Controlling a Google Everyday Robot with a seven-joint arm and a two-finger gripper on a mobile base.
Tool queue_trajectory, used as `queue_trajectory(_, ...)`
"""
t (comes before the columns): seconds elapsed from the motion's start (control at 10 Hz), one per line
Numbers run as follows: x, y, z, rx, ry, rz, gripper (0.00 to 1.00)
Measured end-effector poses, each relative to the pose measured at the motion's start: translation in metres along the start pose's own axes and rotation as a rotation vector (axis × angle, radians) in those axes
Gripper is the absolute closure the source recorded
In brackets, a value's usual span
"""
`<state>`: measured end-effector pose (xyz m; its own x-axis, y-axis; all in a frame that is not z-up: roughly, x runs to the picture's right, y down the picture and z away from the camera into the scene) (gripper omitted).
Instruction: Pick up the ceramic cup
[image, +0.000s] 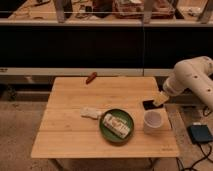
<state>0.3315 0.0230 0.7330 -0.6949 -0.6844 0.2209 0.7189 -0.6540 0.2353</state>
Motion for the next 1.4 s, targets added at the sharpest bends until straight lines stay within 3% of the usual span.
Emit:
queue_trajectory(0.1,-0.013,0.015,0.001,-0.047,-0.003,0.026,0.2)
queue_trajectory(0.3,-0.035,0.024,0.008,-0.086,-0.005,0.068,0.2)
queue_trajectory(0.8,-0.047,0.005,0.052,-0.079,-0.025,0.092,0.2)
queue_trajectory(1.4,-0.027,0.011,0.066,-0.091,-0.015,0.1,0.2)
